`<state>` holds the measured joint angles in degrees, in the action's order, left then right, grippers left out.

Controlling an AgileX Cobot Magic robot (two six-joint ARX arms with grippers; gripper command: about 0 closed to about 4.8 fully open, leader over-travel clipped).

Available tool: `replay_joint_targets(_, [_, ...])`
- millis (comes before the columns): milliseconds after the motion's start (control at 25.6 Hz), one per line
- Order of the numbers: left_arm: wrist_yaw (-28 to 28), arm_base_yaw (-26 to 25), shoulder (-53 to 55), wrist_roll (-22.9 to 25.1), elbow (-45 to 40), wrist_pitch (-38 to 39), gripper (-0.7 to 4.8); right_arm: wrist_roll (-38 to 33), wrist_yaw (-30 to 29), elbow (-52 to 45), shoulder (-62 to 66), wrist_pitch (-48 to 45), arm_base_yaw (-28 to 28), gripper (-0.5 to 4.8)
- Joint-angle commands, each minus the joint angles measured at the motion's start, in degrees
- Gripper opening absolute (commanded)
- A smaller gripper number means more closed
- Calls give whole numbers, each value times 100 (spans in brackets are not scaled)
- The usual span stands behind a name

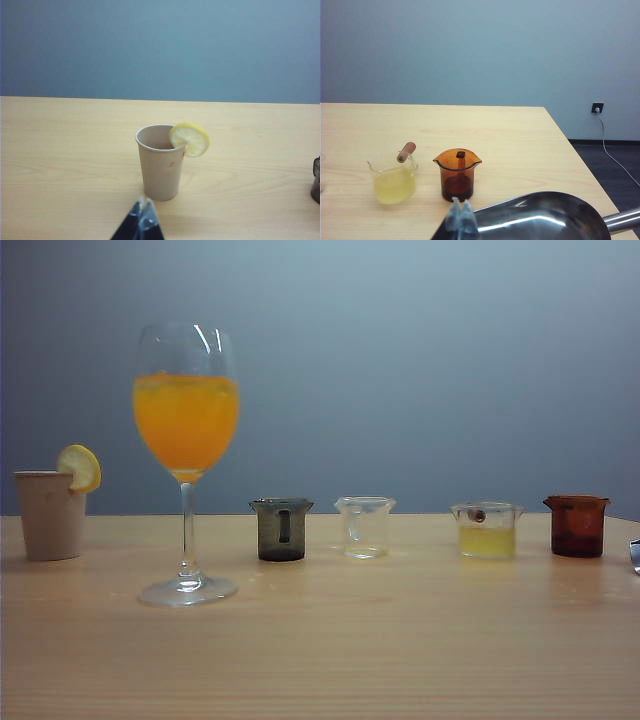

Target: Pick up the third measuring cup from the left, pour the pineapple juice inside into the goblet, and finally put the measuring cup back in its original place.

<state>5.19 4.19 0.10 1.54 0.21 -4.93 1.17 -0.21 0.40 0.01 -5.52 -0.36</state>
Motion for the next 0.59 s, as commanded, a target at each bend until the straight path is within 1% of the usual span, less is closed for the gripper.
replay_joint_targets(39, [4,-15,4,2,22,-52,-5,15,-17,-35,2,-70,2,-5])
replay_joint_targets(429, [15,-15,4,11,39,-90,-5,15,-17,83,2,-11,2,-5])
replay_joint_targets(507, [13,-15,7,-7,146,-107,-5,15,-13,407,4,439,2,-5])
replay_joint_targets(586, [11,-13,7,-11,282,-39,-5,15,-13,603,4,680,2,-5])
